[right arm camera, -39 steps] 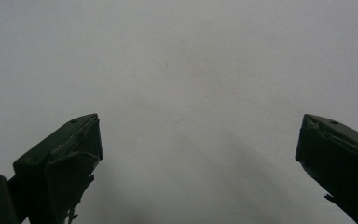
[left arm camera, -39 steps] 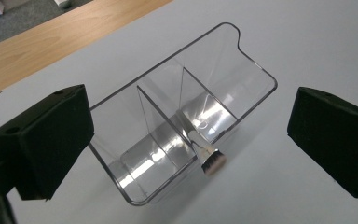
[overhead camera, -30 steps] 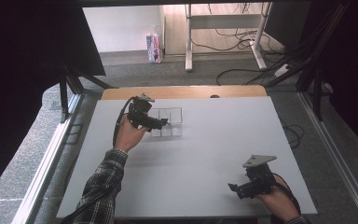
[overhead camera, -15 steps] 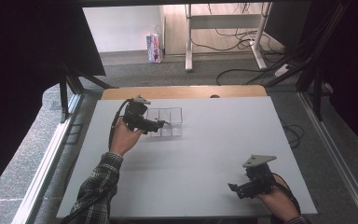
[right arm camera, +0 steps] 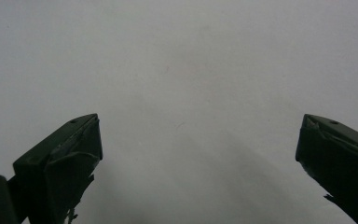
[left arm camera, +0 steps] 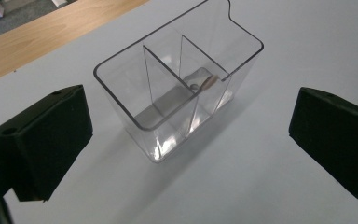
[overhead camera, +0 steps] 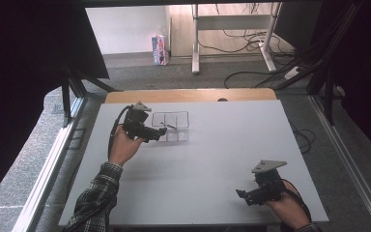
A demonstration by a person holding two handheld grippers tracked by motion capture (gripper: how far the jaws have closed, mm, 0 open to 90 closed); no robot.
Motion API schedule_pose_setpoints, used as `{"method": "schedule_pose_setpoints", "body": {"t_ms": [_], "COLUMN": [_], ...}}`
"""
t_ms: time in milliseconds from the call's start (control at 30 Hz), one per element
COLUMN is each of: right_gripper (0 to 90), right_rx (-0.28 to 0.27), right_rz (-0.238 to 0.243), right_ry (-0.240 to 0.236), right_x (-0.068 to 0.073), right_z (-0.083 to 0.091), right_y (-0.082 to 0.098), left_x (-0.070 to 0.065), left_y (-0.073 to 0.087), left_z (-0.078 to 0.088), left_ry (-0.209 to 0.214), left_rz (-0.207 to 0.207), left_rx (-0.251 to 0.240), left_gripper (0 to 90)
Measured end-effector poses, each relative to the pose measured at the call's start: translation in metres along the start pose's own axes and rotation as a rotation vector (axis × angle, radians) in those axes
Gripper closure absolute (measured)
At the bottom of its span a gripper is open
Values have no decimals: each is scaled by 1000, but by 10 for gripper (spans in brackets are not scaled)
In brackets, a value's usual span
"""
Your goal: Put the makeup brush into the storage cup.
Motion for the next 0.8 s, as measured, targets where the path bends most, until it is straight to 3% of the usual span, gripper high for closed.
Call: {"method": "schedule_pose_setpoints", "body": {"t_ms": [533,800], "right_gripper": [0,0], "right_rx": [-56,-57], "right_rz": [-15,-14], "right_ry": [-19,-20], "right_x": [1,1], "right_z": [4,5], "right_y": [-6,-7], "left_x": [-13,-22], "left_y": [16,23], "left_z": [8,8], "left_ry": [9,28], "left_rz": [-9,-6], "left_rx": [-20,-36], "left_gripper": [0,0]}}
Point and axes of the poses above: each handheld gripper's, and its own axes: z roughly backward along the jaws, y roughly out of its underside, x roughly to its left, the point moved 9 cm from there along -z, roughly forward along the jaws, and after that the axes turned 5 degrees about -z, right-handed, at the moved point
